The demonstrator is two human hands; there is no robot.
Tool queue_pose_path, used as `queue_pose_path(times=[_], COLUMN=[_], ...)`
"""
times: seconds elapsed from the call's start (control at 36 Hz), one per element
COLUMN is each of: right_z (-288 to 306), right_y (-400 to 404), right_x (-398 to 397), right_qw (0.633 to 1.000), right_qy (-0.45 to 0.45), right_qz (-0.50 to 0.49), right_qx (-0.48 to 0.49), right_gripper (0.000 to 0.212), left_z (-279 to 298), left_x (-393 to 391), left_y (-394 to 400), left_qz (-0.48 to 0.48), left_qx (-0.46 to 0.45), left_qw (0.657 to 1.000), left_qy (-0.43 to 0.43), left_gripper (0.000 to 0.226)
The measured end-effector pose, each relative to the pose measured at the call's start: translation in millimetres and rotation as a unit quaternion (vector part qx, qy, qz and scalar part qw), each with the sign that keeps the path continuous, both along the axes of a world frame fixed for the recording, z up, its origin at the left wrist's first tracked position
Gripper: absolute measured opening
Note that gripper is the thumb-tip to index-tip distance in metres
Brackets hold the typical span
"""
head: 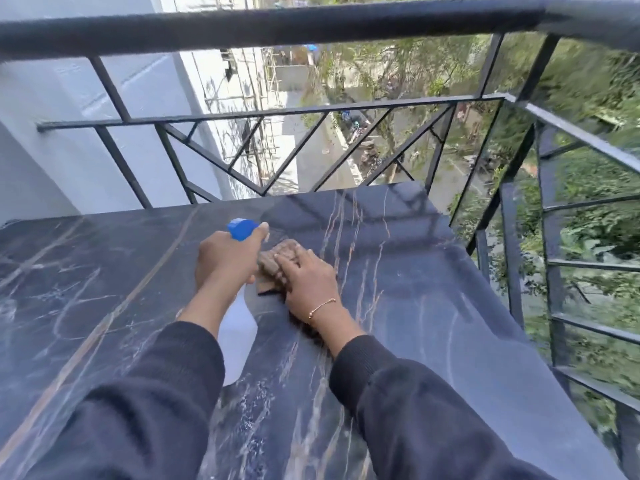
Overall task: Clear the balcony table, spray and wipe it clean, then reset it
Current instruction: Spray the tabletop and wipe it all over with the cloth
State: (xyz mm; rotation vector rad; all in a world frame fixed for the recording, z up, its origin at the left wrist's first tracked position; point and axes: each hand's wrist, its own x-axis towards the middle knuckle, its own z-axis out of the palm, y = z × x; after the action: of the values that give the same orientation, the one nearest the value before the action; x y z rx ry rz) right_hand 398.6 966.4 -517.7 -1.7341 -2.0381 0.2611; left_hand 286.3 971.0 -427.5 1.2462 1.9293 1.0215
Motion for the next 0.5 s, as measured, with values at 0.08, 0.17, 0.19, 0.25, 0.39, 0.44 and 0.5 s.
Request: queue_pose_path(times=[0.08,0.17,0.19,0.25,0.39,0.44,0.5], right_z=[-8,4,7,11,15,12,9], right_y=[-10,-20,-21,-25,-46,-53,-59], right_x=[16,55,73,116,198,205,201], right_qw=[1.0,1.0,1.0,0.994,0.956,0.944,0.936], right_qy=[0.004,0.015,0.001,-0.026,-0.065,-0.063,-0.065], right_qz=[0.025,0.007,-0.021,-0.103,-0.28,-0.316,-0.34], right_qx=[0.0,-0.012,-0.007,-0.005,-0.061,-0.064,-0.068], right_gripper=[0.055,0.049,0.051,0.054,0.058,0.059,0.059], left_z=[1,3,3,3,4,6,6], left_x=[3,6,6,6,6,7,7], left_y=[-2,-3,-4,-5,-7,-6,-7], left_qz=[-0.006,0.0,0.001,-0.001,0.0,-0.003,-0.006], left_qx=[-0.001,-0.002,-0.003,-0.003,-0.003,-0.001,-0.002], left_qw=[1.0,1.0,1.0,1.0,1.0,1.0,1.0], left_qy=[-0.003,-0.015,-0.014,-0.009,0.002,0.006,0.004], left_gripper=[0.039,0.035,0.035,0.036,0.038,0.038,0.039])
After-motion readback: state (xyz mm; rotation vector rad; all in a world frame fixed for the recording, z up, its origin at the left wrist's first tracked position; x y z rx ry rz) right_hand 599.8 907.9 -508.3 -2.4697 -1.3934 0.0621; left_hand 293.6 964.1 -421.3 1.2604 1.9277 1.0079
